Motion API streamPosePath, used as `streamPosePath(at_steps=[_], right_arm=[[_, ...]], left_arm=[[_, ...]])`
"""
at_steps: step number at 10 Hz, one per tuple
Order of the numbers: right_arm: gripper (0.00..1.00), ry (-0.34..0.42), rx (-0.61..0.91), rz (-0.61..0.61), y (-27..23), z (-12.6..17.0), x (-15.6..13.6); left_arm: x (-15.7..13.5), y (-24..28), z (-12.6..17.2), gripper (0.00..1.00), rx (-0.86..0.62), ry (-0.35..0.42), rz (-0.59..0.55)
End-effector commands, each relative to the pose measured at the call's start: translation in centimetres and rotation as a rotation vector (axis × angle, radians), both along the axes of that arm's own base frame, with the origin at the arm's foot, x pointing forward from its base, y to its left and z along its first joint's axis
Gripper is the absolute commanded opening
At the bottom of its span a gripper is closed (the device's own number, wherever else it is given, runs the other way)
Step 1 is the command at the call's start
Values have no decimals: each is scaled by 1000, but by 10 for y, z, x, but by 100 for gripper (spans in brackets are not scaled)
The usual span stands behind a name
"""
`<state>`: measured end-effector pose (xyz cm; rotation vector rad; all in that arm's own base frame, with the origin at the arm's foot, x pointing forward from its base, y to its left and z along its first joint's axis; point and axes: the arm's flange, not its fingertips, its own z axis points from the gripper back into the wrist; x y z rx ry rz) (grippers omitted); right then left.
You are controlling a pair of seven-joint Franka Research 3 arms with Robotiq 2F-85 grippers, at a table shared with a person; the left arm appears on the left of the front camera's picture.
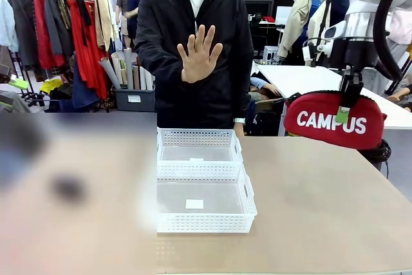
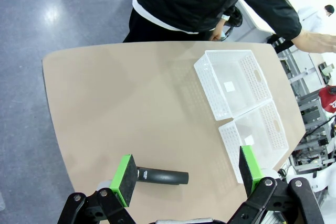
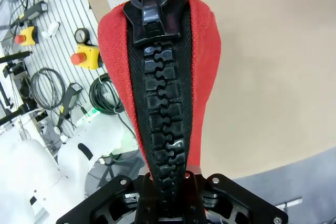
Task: Distribute items into two baskets.
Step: Move the picked Pencil pouch towards the Organizing basket indicated by the person, stopping as directed.
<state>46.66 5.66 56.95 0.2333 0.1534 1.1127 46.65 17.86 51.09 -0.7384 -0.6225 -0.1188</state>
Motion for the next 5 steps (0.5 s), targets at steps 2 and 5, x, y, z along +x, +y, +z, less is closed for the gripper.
streamPosePath(at_steps=[2, 5], right_arm=[[0, 0, 0, -3, -1, 1, 0], [0, 0, 0, -3, -1, 1, 0]], left_arm=[[0, -1, 1, 100, 1, -3, 1], [0, -1, 1, 100, 1, -3, 1]])
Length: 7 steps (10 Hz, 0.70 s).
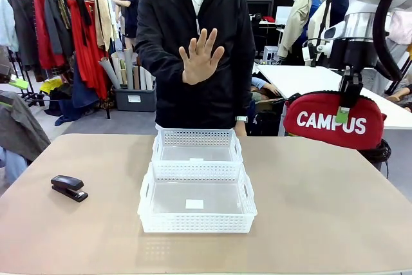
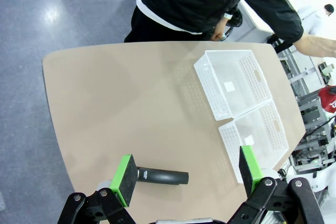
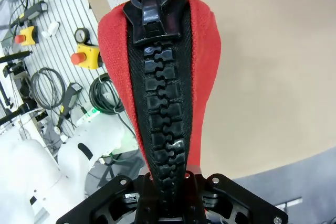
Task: Distribute items into two baskets.
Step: Move the picked Pencil pouch towards the Organizing basket indicated by the person, stopping as directed, then place the picked Pencil pouch into the Organizing basket as instructed by the person.
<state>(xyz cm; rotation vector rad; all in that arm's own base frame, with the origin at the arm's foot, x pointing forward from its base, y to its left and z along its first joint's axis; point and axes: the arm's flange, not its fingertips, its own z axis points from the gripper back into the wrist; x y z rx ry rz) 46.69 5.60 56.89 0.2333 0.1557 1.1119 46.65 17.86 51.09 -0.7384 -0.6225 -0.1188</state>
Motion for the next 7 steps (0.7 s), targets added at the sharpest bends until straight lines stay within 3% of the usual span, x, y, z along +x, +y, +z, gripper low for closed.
streamPosePath(at_steps=[1, 7], right_arm=[[0, -2, 1, -2, -1, 1, -1], [0, -2, 1, -2, -1, 1, -1]], left_arm=[[0, -1, 1, 100, 1, -3, 1], [0, -1, 1, 100, 1, -3, 1]])
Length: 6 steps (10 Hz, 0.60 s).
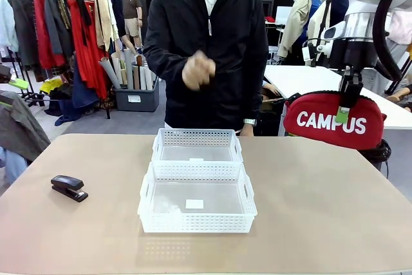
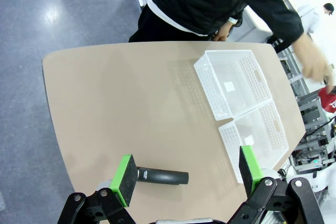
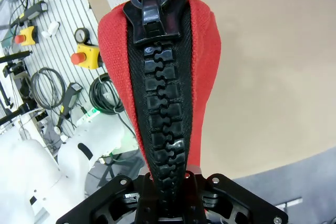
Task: Distribute items into two baskets.
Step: Place the picked Pencil pouch into the Organizing basket as instructed by the person.
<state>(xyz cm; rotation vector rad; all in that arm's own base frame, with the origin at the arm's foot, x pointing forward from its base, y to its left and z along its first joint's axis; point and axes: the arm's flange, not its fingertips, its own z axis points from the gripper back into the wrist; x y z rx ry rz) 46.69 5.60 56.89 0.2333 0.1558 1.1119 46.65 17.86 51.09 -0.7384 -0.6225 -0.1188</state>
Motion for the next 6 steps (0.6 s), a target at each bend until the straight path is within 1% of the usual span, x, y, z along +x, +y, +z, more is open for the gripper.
streamPosePath(at_steps=[1, 4, 5, 6], right_arm=[[0, -2, 1, -2, -1, 1, -1], [0, 0, 0, 0, 0, 0, 0], [0, -5, 49, 34, -1, 2, -13], [0, -2, 52, 66, 1, 4, -28]], left_arm=[[0, -1, 1, 100, 1, -3, 1], [0, -1, 1, 100, 1, -3, 1], [0, -1, 1, 100, 1, -3, 1], [0, -1, 1, 100, 1, -3, 1]])
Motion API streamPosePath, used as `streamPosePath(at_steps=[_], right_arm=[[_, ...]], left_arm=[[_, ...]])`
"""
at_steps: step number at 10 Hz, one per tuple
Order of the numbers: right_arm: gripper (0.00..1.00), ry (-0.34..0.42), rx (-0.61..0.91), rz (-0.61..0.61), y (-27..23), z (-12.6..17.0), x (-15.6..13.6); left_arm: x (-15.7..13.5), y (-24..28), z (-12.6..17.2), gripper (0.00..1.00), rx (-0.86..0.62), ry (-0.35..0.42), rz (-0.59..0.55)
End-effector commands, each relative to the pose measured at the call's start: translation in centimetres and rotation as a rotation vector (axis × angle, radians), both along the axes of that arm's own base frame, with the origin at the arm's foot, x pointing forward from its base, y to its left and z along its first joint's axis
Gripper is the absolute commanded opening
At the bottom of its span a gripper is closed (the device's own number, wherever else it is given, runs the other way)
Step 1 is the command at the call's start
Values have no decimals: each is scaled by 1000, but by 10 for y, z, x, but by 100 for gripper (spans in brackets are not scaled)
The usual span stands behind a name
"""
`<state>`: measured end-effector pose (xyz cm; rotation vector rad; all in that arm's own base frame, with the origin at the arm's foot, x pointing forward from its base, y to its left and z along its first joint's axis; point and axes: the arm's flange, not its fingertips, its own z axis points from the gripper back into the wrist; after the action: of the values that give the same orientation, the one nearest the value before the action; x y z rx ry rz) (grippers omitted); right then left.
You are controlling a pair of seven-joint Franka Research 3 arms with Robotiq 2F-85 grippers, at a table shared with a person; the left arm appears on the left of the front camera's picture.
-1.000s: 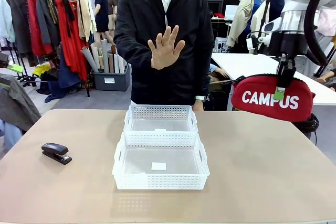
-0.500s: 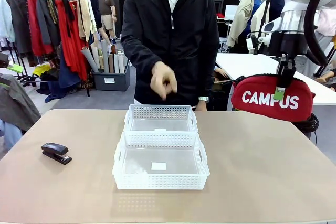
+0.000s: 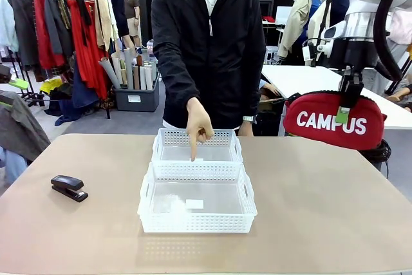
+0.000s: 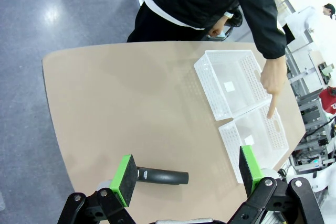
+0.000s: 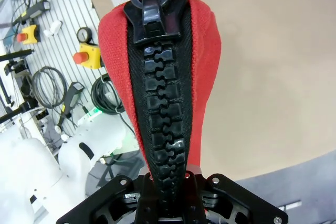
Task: Distribute items into two baskets.
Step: Place the picked Pencil pouch into the Organizing basket as instructed by the person.
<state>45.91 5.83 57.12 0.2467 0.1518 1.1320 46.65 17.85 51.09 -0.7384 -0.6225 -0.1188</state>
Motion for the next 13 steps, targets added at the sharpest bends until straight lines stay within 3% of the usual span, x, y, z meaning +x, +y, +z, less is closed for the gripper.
streamPosePath(at_steps=[1, 3, 6, 9, 13], right_arm=[[0, -7, 28, 69, 0, 4, -36], [0, 2, 35, 159, 6, 3, -69], [0, 12, 34, 216, 15, -15, -98], [0, -17, -3, 246, 26, -28, -105], [0, -48, 0, 295, 63, -49, -90]], left_arm=[[0, -1, 1, 100, 1, -3, 1], [0, -1, 1, 100, 1, -3, 1], [0, -1, 1, 100, 1, -3, 1], [0, -1, 1, 100, 1, -3, 1], [0, -1, 1, 100, 1, -3, 1]])
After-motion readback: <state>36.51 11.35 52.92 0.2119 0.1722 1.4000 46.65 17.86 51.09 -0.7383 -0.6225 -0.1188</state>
